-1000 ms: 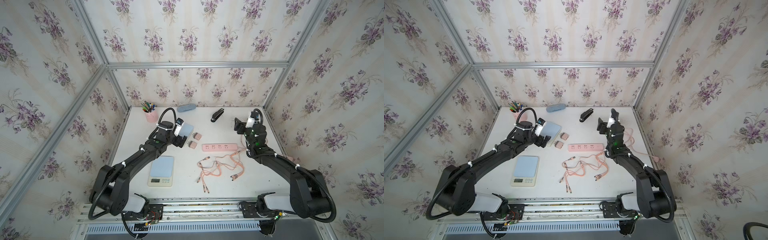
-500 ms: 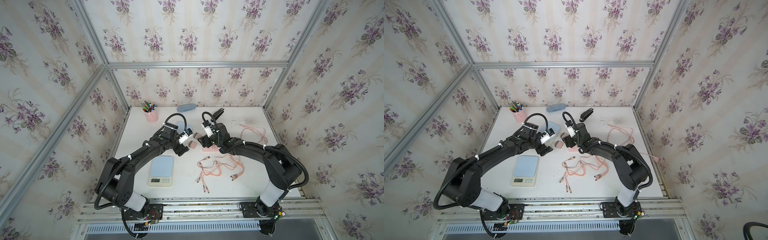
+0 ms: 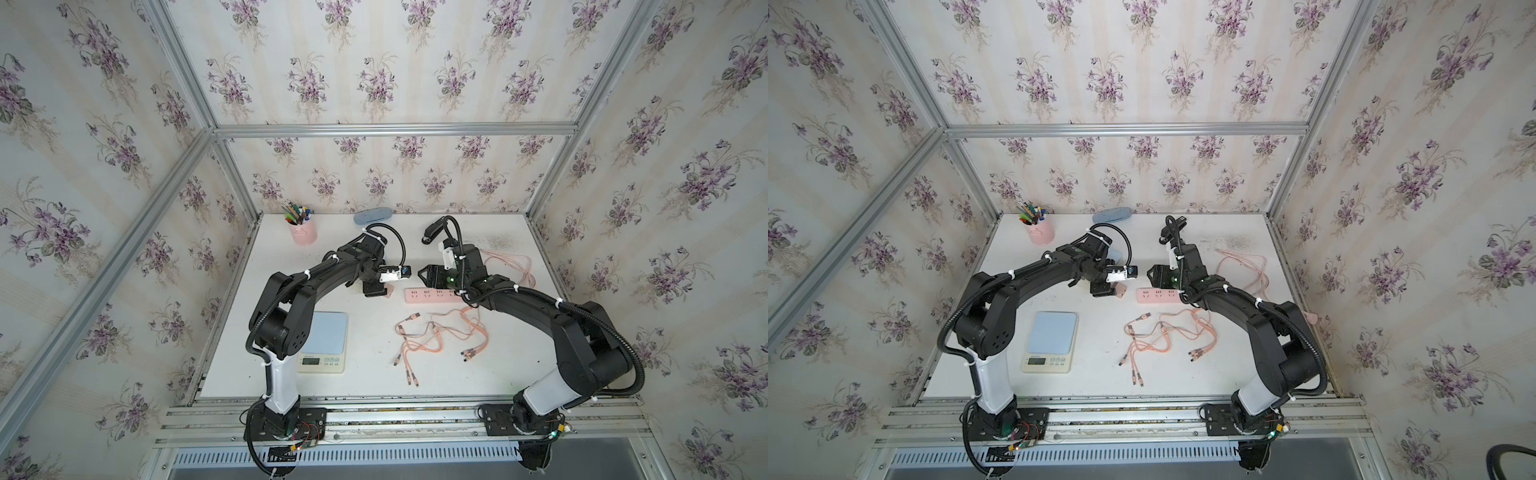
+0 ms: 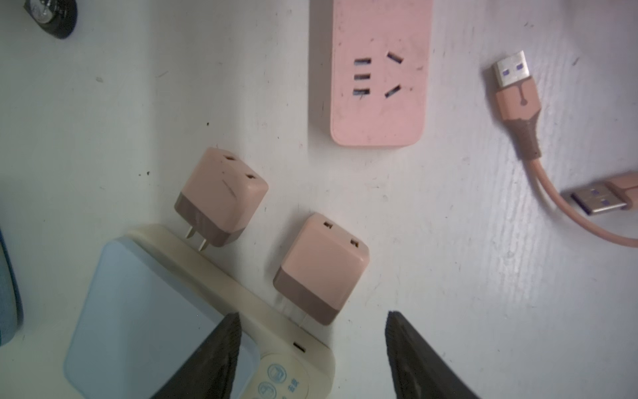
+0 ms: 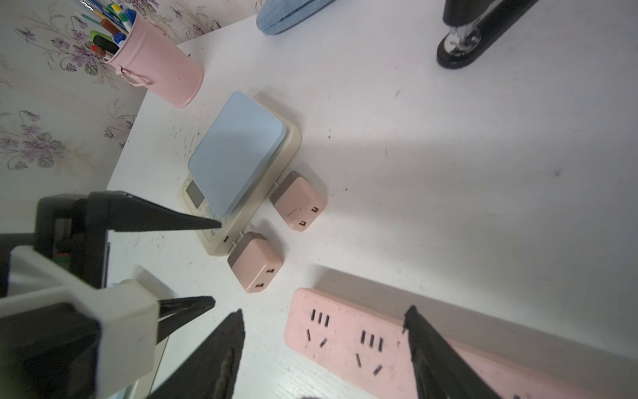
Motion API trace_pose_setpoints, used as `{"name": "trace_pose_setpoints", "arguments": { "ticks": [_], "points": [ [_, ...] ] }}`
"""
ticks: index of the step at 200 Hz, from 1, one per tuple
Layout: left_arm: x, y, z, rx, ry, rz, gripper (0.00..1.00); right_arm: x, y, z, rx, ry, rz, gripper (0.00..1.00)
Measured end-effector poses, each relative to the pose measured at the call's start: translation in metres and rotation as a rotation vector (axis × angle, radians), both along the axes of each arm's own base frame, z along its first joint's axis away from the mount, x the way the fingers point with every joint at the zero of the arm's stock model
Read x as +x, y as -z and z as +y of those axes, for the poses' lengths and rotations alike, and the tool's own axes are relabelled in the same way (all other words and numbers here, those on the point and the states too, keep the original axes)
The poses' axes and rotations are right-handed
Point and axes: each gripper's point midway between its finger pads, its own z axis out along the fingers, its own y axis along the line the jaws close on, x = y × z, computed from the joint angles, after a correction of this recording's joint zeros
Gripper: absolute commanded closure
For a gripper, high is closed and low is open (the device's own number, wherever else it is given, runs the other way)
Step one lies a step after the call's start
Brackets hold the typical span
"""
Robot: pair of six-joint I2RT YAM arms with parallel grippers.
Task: Charge the electronic scale
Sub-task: Pick up the plug from the center of the board.
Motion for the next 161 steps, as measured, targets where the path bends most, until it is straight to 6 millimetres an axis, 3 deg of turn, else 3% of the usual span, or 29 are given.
{"name": "trace_pose_setpoints", "arguments": {
  "ticks": [43,92,108,137,161],
  "points": [
    [0.001,0.019,-0.016,0.082,0.11,0.04,0.38,-0.01,0.01,-0.007,0.02,0.02,0.056,0.24],
    [-0.007,0.042,-0.006,0.172,0.149,0.091,0.36,-0.017,0.01,-0.03,0.074,0.079,0.091,0.24],
    [-0.01,0.047,-0.003,0.185,0.15,0.105,0.44,-0.019,0.01,-0.037,0.093,0.101,0.107,0.24],
    [-0.012,0.049,-0.002,0.191,0.15,0.117,0.69,-0.022,0.008,-0.037,0.124,0.108,0.124,0.24],
    [-0.011,0.043,-0.003,0.177,0.116,0.112,0.77,-0.024,0.002,-0.037,0.165,0.119,0.139,0.25]
  ]
}}
